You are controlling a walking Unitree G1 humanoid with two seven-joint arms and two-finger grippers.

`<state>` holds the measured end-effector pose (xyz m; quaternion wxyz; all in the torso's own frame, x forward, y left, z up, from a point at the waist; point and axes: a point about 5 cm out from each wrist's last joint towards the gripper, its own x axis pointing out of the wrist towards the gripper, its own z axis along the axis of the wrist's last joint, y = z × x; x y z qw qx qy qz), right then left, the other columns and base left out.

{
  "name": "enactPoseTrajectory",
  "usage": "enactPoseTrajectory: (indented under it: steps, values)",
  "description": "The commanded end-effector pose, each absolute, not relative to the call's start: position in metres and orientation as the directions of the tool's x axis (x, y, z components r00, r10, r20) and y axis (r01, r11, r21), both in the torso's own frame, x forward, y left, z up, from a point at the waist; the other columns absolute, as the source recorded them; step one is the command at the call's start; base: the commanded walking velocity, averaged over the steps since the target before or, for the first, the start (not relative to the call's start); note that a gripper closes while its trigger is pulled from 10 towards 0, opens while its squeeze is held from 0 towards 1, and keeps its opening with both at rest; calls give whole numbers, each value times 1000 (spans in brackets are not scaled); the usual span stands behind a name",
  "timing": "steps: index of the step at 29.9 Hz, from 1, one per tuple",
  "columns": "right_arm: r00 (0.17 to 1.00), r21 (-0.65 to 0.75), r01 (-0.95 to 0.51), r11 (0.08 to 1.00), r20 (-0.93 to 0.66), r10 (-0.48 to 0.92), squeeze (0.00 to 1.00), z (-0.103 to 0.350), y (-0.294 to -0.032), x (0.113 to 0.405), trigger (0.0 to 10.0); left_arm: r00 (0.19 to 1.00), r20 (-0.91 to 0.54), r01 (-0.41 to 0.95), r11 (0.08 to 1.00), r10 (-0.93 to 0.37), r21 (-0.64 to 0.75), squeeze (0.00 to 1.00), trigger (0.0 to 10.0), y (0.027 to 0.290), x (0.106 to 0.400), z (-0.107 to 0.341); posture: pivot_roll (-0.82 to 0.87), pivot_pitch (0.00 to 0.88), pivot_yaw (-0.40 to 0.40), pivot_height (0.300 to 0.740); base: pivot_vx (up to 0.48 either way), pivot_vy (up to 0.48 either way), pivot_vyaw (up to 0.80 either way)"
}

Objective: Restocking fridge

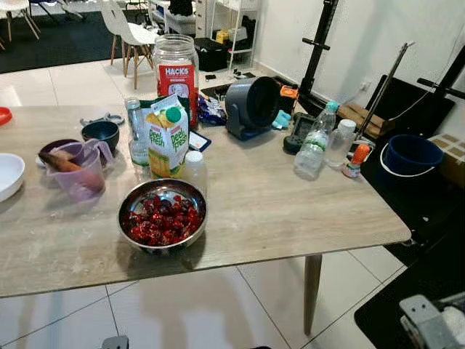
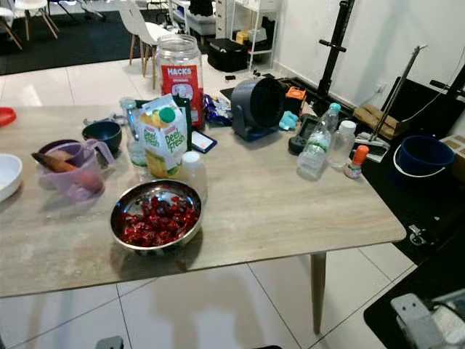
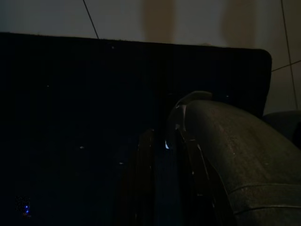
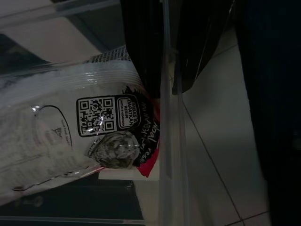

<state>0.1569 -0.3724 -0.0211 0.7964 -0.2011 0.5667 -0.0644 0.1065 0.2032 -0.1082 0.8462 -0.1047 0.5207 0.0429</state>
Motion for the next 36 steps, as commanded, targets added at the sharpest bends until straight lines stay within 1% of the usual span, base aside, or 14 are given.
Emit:
enactPoseTrajectory:
  steps: [1,5,7,8,9,11,14,17,22,23,30,33,36]
  values:
    - [367,-393,-53,918,-863,-348,0,-30,-363,155,10000,428,-902,-173,974,-57,-144,0,10000,197,100,-111,-16,0,-48,740,0,0,0]
    - [364,-366,-20,930,-869,-334,0,-43,-347,151,10000,427,-902,-172,974,-59,-145,0,10000,196,100,-111,-16,0,-48,740,0,0,0]
    - [361,-352,-17,936,-875,-322,0,-52,-333,148,10000,426,-903,-171,974,-62,-148,0,10000,195,100,-111,-16,0,-48,740,0,0,0]
    - [361,-352,-17,936,-875,-322,0,-52,-333,148,10000,426,-903,-171,974,-62,-148,0,10000,195,100,-111,-16,0,-48,740,0,0,0]
    - [360,-338,-2,941,-878,-315,0,-60,-321,145,10000,426,-903,-170,974,-64,-150,0,10000,194,100,-112,-16,0,-48,740,0,0,0]
    - [352,-329,-1,944,-884,-308,0,-66,-312,142,10000,425,-903,-168,974,-67,-152,0,10000,192,100,-112,-23,0,-48,740,0,0,0]
    - [347,-325,-5,946,-887,-303,0,-70,-306,141,10000,425,-903,-168,974,-69,-153,0,10000,192,100,-112,-23,0,-48,740,0,0,0]
    - [340,-306,-4,952,-896,-287,0,-77,-291,138,10000,426,-902,-169,973,-70,-156,0,10000,191,100,-112,-20,0,-53,740,0,0,0]
    - [343,-297,-4,955,-897,-278,0,-82,-278,138,10000,428,-901,-168,973,-72,-158,0,10000,190,101,-112,-18,0,-53,740,0,0,0]
    - [346,-287,-7,958,-900,-267,0,-85,-270,138,10000,428,-901,-166,973,-73,-158,0,10000,189,102,-112,-19,0,-54,740,0,0,0]
    - [352,-279,-24,960,-901,-253,0,-88,-259,141,10000,432,-899,-158,974,-78,-160,0,10000,187,104,-111,-19,0,-57,740,0,0,0]
    - [349,-274,-55,960,-906,-239,0,-89,-255,141,10000,431,-899,-148,976,-82,-160,0,10000,186,106,-111,-30,0,-56,740,0,0,-663]
    - [344,-271,-49,961,-908,-239,0,-89,-256,140,10000,430,-898,-133,978,-89,-160,0,10000,185,107,-111,-29,0,-59,740,0,0,-781]
